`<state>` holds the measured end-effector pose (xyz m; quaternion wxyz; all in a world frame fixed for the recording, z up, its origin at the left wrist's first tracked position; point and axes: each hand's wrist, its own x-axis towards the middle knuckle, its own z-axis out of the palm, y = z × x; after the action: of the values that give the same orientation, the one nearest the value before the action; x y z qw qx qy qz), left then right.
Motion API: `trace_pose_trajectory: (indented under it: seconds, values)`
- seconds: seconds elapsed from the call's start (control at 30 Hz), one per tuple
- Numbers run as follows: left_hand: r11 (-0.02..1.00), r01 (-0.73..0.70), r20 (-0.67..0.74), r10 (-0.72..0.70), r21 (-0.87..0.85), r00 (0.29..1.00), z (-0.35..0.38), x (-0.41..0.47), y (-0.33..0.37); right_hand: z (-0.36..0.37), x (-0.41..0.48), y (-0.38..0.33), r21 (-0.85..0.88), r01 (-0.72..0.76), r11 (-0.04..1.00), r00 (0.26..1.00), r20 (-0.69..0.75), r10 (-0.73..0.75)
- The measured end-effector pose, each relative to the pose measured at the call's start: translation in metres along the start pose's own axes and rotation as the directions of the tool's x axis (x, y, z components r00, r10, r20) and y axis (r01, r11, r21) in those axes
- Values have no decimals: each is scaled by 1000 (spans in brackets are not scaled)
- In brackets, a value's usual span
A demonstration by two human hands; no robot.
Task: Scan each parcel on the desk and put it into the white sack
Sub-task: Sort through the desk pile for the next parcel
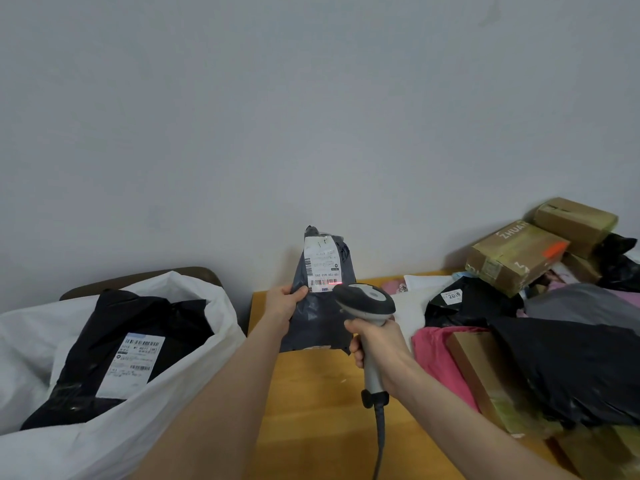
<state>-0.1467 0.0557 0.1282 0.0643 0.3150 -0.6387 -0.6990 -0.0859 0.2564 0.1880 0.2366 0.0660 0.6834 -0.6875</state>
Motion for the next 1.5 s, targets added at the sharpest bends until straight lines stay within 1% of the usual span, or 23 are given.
trace_pose_trajectory:
  seconds: [0.13,0.23,0.3,0.4,0.47,0.53,0.57,0.63,0.7,0.77,0.8,0.83,0.9,0.93,1.0,1.03,1.07,1.1,1.13,1.2,1.23,1.37,1.5]
  values:
    - [1000,3,-2,-3,8,1000,0,-1,4,1,2,-2,22,21,1000,1000,21,-21]
    - [1000,-14,-9,14,-23,1000,-8,-5,17,9,4,-11,57,61,996,995,72,-66]
    - [998,-57,-47,55,-38,997,-24,-7,34,22,11,-22,72,79,994,992,97,-86]
    - [985,-161,-149,152,-55,977,-62,-13,66,53,27,-39,83,93,992,987,123,-103]
    - [975,-219,-252,204,-30,946,-98,-18,86,80,35,-46,100,82,992,983,156,-96]
    - [961,-273,-356,265,29,896,-139,-22,103,107,39,-49,104,72,992,974,206,-92]
    - [951,-298,-403,303,78,864,-160,-23,109,121,41,-50,99,68,993,969,230,-89]
    - [930,-297,-469,365,215,804,-202,-25,116,146,44,-49,93,47,995,958,276,-71]
    - [914,-243,-496,384,325,779,-238,-26,109,165,47,-43,86,7,996,948,317,-34]
    - [914,-135,-510,331,383,794,-266,-23,90,182,51,-33,59,-20,998,940,340,-1]
    - [906,-56,-525,293,420,799,-277,-22,76,188,53,-27,48,-30,998,938,345,12]
    - [878,33,-540,263,477,800,-286,-19,61,194,55,-21,41,-42,998,937,348,25]
    - [777,210,-552,203,593,809,-295,-14,31,202,61,-11,28,-73,997,938,341,59]
    - [737,280,-556,154,615,817,-295,-11,20,205,65,-7,19,-90,996,941,329,79]
    - [685,380,-576,72,622,814,-291,-4,6,207,72,-1,1,-112,994,949,297,107]
    - [646,407,-587,78,646,806,-288,0,4,207,75,0,-2,-115,993,953,283,111]
    - [594,419,-588,115,687,801,-283,4,5,206,79,1,-5,-116,993,956,270,113]
    - [543,409,-574,172,733,801,-277,9,8,203,81,1,-5,-119,993,959,259,117]
    - [516,376,-548,232,770,803,-269,13,13,200,84,1,-5,-122,993,961,248,119]
    - [513,280,-478,307,812,823,-246,26,25,188,87,0,2,-121,993,968,221,117]
    - [500,237,-432,322,833,842,-231,33,30,181,89,0,8,-116,993,973,200,112]
    - [509,33,-204,284,860,937,-147,56,40,131,96,-3,59,-103,993,992,72,99]
    - [486,-165,38,260,858,965,-31,63,39,44,102,-11,144,-98,985,984,-131,117]
